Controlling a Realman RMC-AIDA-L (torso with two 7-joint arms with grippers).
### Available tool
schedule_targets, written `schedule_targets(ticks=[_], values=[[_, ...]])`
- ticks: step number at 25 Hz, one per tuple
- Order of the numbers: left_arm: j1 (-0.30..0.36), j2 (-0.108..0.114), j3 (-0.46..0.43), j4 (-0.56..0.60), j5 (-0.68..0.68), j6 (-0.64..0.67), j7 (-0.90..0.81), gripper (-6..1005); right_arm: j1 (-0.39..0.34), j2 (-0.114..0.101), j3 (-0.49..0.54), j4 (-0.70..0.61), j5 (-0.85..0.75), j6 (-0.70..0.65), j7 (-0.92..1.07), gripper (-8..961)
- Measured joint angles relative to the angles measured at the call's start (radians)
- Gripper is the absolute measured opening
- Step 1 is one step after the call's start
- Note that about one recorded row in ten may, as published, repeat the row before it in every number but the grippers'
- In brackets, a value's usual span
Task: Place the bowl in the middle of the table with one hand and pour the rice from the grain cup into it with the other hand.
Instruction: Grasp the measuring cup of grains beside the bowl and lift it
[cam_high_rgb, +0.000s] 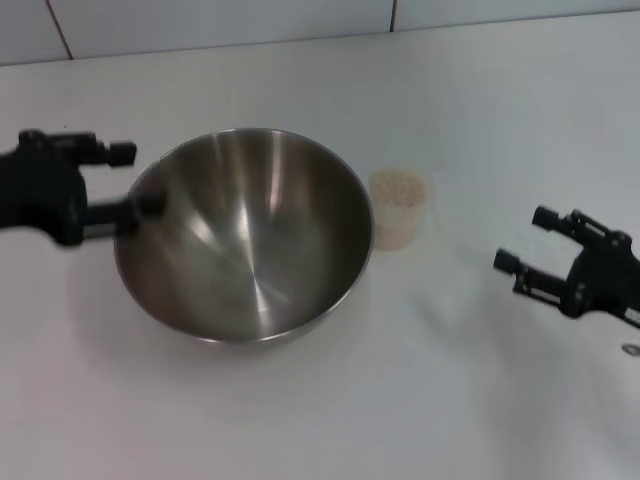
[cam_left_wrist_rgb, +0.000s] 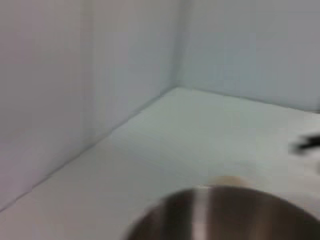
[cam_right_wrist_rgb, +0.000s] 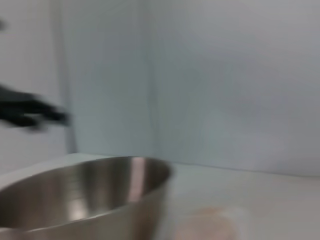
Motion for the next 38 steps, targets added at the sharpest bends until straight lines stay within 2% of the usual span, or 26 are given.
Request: schedule_targets(ticks=[1,4,6,10,16,38], values=[[0.026,0.001,-0.014,0.03,-0.004,0.088,0.044,513,0.023,0.001,0.064,0.043,0.001,0.068,-0.024,737],[0.045,0.002,-0.034,0.047,-0.004,0.131,0.062,631,0.049,0.0,0.108,0.088,0.003,0.125,-0.056,734],[0.057,0.002,-0.043,0.051,-0.006,0.144,0.078,709,0.093,-0.001,0.113,0.126,0.002,0.202,-0.077,732],[0.072,0.0,-0.045,0.05,-0.003,0.148,0.097,827,0.131,-0.001,0.111,0.161,-0.006,0.266,-0.088,728],[0.07,-0.001,-0.038,0.041,0.003,0.141,0.12,827,0.175,-0.001,0.113,0.2,-0.007,0.344,-0.107,722],[0.033,-0.002,-0.035,-0.005,0.051,0.128,0.117,827,0.25,0.0,0.114,0.27,0.075,0.45,-0.196,701]])
